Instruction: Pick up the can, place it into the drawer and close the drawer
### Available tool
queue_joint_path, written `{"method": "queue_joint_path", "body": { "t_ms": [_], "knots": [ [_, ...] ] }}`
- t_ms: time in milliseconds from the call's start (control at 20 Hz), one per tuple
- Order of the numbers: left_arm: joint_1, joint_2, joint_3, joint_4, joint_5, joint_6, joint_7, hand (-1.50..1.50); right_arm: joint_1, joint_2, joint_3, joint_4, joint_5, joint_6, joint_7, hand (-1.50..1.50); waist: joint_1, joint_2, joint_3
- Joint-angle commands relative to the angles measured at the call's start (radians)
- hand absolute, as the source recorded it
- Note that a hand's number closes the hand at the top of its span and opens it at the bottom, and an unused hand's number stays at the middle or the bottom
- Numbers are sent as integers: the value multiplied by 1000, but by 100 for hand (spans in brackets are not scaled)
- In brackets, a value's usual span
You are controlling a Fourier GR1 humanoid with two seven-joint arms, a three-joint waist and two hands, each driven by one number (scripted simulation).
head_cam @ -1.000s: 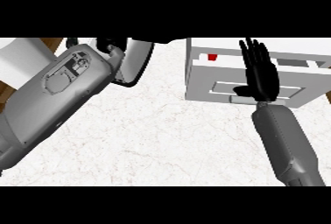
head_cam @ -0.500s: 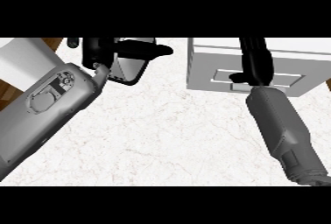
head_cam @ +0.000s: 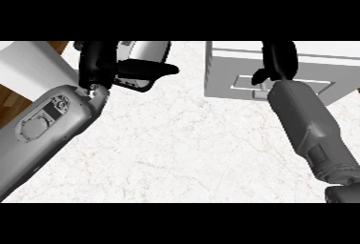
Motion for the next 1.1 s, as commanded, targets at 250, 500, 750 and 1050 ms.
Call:
{"method": "queue_joint_path", "body": {
  "t_ms": [250,500,750,1050],
  "knots": [
    [89,32,2,-105,-21,-14,-1,-150,-130,6,-51,87,-38,24,-20,-150,23,8,4],
    [101,-1,8,-84,-31,9,-17,-150,-139,61,-167,41,-191,42,-174,-150,6,9,7],
    [156,14,3,-96,-45,-10,-57,-150,-146,115,-264,18,-306,57,-254,-150,4,6,6],
    [176,11,30,-97,-52,15,-52,-150,-179,125,-385,7,-459,184,-343,-150,-27,-3,5]
  ]
}}
